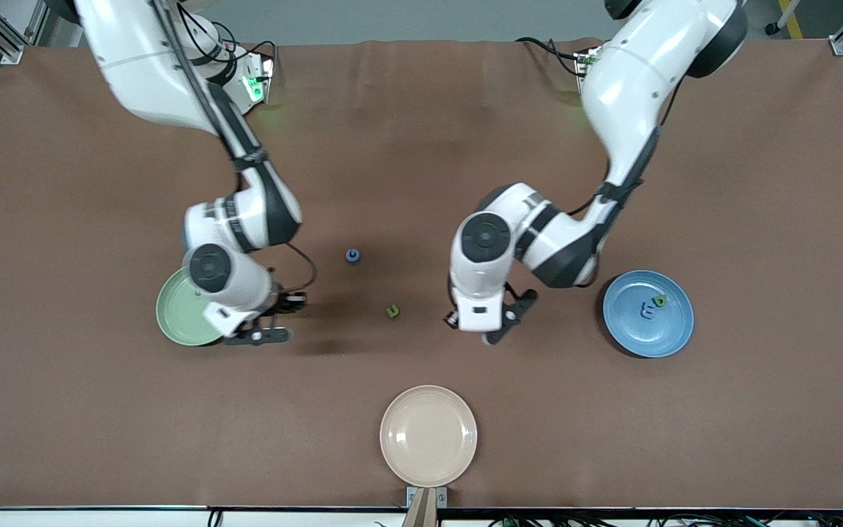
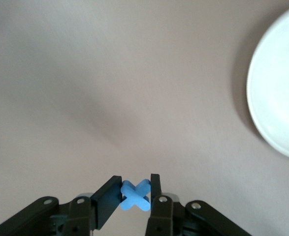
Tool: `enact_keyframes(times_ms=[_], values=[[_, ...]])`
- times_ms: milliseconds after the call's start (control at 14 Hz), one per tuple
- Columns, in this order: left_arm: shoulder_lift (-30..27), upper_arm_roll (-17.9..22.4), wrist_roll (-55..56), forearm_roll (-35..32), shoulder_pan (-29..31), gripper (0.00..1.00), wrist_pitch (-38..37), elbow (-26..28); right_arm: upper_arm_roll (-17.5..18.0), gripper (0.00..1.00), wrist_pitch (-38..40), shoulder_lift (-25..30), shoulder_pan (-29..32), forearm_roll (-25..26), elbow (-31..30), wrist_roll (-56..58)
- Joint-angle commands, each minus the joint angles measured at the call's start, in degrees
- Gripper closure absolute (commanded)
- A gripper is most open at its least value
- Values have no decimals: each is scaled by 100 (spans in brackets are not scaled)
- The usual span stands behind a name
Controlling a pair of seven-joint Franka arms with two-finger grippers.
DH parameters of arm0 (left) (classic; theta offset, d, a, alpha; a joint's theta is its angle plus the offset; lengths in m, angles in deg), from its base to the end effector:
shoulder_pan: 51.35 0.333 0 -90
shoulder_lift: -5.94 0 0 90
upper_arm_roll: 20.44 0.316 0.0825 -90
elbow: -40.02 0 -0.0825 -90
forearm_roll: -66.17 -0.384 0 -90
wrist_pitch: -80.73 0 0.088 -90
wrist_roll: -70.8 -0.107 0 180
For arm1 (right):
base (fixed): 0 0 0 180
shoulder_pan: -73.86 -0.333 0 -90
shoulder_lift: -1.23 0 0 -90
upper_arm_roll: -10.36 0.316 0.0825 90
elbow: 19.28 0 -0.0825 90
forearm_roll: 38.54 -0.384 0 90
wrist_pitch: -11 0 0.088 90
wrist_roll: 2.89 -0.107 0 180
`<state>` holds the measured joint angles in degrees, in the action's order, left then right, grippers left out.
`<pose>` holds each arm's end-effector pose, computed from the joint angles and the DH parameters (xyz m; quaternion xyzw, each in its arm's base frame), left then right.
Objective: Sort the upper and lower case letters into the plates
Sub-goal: 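Drop the B on the green plate while the left gripper drops x on blue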
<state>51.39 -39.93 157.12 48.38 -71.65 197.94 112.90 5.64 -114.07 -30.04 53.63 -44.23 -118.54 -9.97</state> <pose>0.6239 -0.4139 0.2989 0.9264 0.3759 0.0227 0.0023 0.6314 0.1839 0.2596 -0.9976 -0.0480 0.0488 0.0082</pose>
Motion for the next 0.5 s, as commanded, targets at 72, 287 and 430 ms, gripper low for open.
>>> enact_keyframes(times_ms=[72, 287, 430], values=[[-1246, -187, -1281, 57, 1078, 99, 3, 1778, 111, 97, 220, 543, 975, -2, -480, 1608], [-1950, -179, -2634, -14, 2062, 99, 283, 3019, 111, 97, 106, 500, 1670, 33, -576, 2718], [-2083, -179, -3120, -171, 2686, 99, 783, 3512, 111, 96, -418, 491, 1847, 33, -935, 3035]])
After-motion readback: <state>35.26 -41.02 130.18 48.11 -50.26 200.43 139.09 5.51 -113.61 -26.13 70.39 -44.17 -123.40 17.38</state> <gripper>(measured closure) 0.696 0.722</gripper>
